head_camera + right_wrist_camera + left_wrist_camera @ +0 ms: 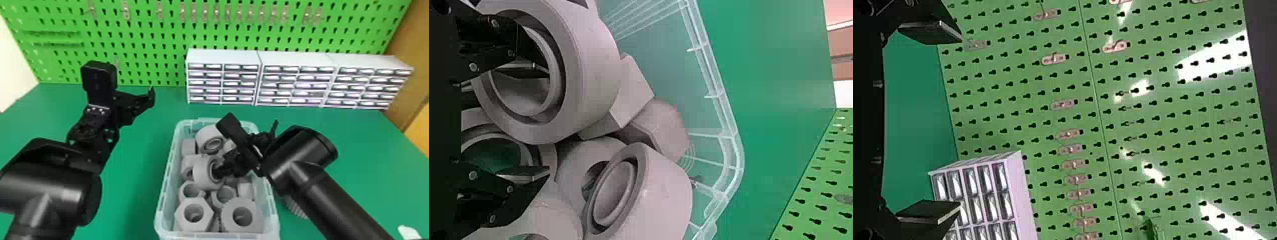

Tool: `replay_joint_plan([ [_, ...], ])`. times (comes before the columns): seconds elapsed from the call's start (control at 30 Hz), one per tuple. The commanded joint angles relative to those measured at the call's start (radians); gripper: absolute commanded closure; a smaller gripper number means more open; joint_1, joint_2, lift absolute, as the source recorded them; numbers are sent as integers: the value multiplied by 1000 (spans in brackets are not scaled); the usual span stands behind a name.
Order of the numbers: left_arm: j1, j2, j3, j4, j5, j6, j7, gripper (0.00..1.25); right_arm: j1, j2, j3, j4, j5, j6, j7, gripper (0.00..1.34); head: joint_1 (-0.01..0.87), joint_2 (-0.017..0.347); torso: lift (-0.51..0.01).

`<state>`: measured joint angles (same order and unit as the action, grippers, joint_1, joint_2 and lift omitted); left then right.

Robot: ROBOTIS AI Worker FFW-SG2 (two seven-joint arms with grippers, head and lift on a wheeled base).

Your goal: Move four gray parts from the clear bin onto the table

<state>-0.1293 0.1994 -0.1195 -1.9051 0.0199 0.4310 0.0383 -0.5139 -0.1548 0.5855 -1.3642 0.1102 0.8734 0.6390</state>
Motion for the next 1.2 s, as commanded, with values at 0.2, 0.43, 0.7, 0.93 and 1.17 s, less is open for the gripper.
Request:
replay_joint_plan([
  [0.2, 0, 0, 1, 0, 0, 0, -1, 108, 5, 0, 7, 2, -10, 7, -10, 1052, 686, 26, -50],
  [0.43, 0, 0, 1, 0, 0, 0, -1, 108, 11, -2, -3, 2, -20, 2, -13, 1279, 686, 26, -50],
  [0.7, 0, 0, 0, 0, 0, 0, -1, 108, 14, -2, -4, 1, -27, 2, -24, 1325, 686, 26, -50],
  [0.93, 0, 0, 0, 0, 0, 0, -3, 108, 15, -3, -4, 1, -27, 2, -24, 1325, 686, 26, -50],
  [1.17, 2, 0, 4, 0, -1, 0, -3, 108, 20, -3, -24, -16, -21, 2, -24, 1323, 686, 26, -50],
])
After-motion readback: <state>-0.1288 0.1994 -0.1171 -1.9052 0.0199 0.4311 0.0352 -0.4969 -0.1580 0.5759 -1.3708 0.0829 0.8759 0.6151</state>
